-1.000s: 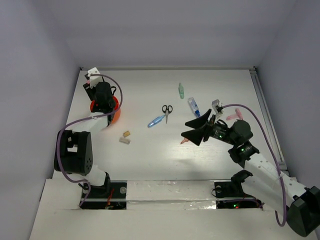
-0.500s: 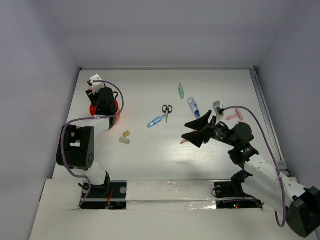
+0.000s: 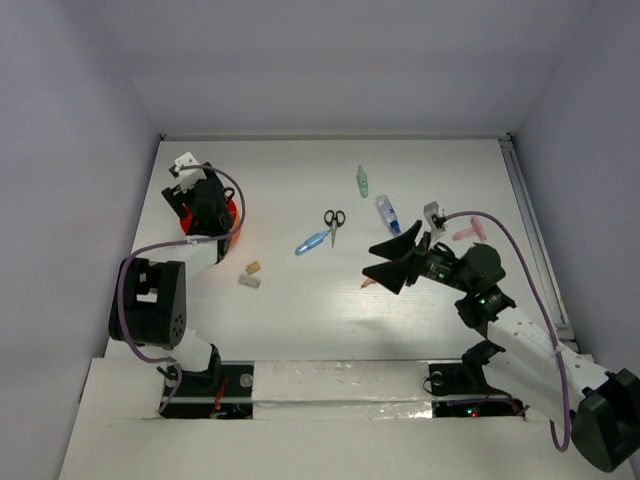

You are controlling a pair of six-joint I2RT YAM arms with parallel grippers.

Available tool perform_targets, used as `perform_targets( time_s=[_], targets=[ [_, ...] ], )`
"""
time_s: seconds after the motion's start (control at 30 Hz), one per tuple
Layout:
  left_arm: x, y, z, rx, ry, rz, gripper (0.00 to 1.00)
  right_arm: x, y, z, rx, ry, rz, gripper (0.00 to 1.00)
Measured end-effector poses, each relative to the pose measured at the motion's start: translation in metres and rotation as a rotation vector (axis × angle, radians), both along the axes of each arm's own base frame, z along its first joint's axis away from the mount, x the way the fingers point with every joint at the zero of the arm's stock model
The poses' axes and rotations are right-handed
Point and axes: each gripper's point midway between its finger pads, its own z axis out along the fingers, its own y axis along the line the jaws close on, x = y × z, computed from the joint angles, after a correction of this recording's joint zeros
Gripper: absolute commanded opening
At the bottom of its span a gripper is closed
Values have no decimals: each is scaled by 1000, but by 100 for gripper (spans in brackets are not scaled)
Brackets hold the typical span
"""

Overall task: Sort the stationery into containers
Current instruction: Place the stationery in the storage box, then pick up the stationery from the center of the board.

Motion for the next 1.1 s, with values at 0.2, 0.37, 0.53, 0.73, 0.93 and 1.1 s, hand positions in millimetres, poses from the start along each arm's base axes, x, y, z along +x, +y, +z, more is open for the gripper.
perform_targets(
  time_s=[0.2, 0.37, 0.53, 0.73, 0.93, 1.1],
  targets=[
    [-8, -2, 25, -33, -79, 4, 99, 5, 0, -5, -13, 11, -21, 85],
    [-20, -11, 58, -66, -145, -32, 99, 13, -2, -17, -45, 39, -57, 70],
    [-27, -31, 135, -109, -269, -140, 99, 27, -3, -31, -92, 79, -116, 19],
    [-53, -68, 238, -221, -445, -390, 99, 56, -6, -50, -182, 172, -226, 18],
    [-96, -129, 243, -306, -389, -754, 99, 95, -11, -69, -317, 273, -359, 41],
    [-123, -162, 179, -343, -188, -941, 92, 135, -21, -95, -462, 351, -501, 69]
  ],
)
